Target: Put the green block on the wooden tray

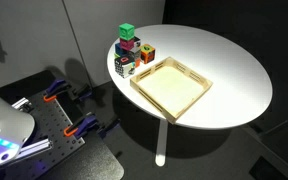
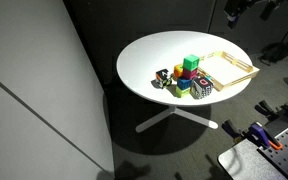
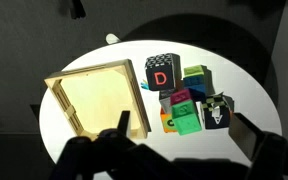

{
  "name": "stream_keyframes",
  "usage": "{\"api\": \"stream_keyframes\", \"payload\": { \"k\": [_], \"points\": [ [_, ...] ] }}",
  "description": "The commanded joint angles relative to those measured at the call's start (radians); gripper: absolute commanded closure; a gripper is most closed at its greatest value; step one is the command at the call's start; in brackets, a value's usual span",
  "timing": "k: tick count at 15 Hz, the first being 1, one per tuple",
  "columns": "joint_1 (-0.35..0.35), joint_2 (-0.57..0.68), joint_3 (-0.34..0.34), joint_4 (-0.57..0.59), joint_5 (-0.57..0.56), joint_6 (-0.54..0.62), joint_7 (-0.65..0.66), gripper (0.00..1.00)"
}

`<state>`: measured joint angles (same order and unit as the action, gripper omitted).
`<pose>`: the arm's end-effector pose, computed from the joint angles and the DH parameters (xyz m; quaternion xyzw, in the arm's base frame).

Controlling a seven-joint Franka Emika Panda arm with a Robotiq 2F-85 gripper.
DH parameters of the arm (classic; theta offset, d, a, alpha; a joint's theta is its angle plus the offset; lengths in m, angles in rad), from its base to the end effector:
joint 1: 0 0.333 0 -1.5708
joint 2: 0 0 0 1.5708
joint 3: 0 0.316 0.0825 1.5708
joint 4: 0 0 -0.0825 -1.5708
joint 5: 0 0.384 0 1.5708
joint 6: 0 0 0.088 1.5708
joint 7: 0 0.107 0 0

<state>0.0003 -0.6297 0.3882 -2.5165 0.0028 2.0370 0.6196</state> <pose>0.3499 0.1527 0.4857 0.9819 -0.1426 0.1006 0.0731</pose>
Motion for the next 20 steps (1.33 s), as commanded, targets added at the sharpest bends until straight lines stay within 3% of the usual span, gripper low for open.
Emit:
{"api": "stream_keyframes", "payload": {
  "k": [1, 7, 12, 20],
  "points": [
    [0.024, 0.006, -0.021, 0.002, -0.016, -0.002, 0.013, 0.0],
    [0.02, 0.011, -0.026, 0.005, -0.018, 0.0, 0.013, 0.0],
    [0.016, 0.048, -0.076, 0.017, -0.01, 0.04, -0.027, 0.0],
    [0.055, 0.161, -0.209, 0.034, 0.065, 0.194, -0.271, 0.0]
  ]
}}
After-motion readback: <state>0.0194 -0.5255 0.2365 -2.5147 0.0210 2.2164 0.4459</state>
